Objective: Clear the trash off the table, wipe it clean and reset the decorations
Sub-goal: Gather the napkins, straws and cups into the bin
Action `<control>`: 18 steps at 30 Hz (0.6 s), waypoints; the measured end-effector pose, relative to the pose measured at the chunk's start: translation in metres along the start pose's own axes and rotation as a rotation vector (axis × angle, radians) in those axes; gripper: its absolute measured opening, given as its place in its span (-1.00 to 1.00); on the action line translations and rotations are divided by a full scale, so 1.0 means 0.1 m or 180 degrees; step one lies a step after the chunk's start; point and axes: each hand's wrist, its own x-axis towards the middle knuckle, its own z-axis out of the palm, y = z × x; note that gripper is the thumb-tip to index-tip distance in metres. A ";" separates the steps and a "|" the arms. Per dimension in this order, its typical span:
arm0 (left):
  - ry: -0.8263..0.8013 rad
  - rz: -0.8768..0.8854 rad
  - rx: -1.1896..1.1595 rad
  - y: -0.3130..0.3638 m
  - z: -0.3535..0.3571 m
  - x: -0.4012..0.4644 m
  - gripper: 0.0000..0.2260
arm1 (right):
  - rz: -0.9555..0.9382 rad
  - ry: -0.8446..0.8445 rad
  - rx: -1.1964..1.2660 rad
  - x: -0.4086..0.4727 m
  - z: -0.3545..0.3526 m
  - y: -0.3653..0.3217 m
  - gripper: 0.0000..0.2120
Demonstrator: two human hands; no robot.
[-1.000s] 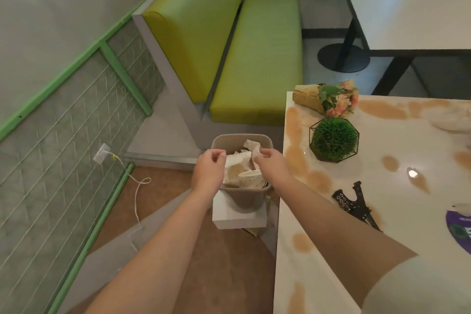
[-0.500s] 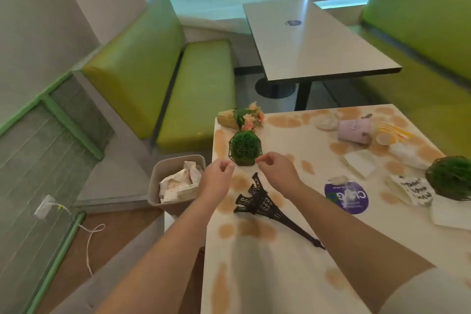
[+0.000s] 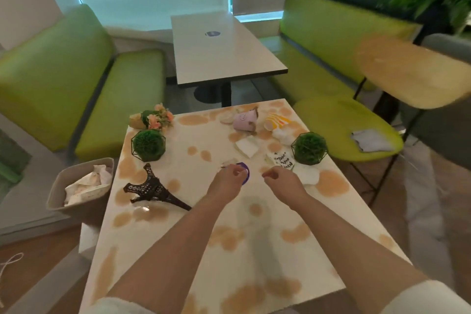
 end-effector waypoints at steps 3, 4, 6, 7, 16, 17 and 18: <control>-0.0142 0.0069 0.0021 0.22 0.42 -0.03 -0.83 | 0.0062 0.0145 0.0055 -0.06 -0.31 0.32 -0.86; -0.0182 0.0066 0.0024 0.28 0.53 -0.05 -0.81 | 0.0090 0.0179 0.0079 -0.06 -0.39 0.41 -0.86; -0.0194 0.0046 0.0070 0.38 0.73 -0.08 -0.76 | 0.0192 0.0202 0.0071 -0.07 -0.53 0.61 -0.84; -0.0195 0.0026 0.0085 0.40 0.79 -0.09 -0.75 | 0.0243 0.0201 0.0076 -0.07 -0.58 0.68 -0.83; -0.0201 -0.0167 0.0358 0.46 1.05 0.24 -0.75 | 0.0694 0.0396 0.0458 0.27 -0.77 1.20 -0.85; -0.0234 -0.0182 0.0413 0.47 1.10 0.36 -0.74 | 0.0755 0.0429 0.0476 0.37 -0.77 1.26 -0.84; -0.0254 -0.0190 0.0458 0.46 1.11 0.37 -0.73 | 0.0770 0.0443 0.0469 0.37 -0.78 1.28 -0.82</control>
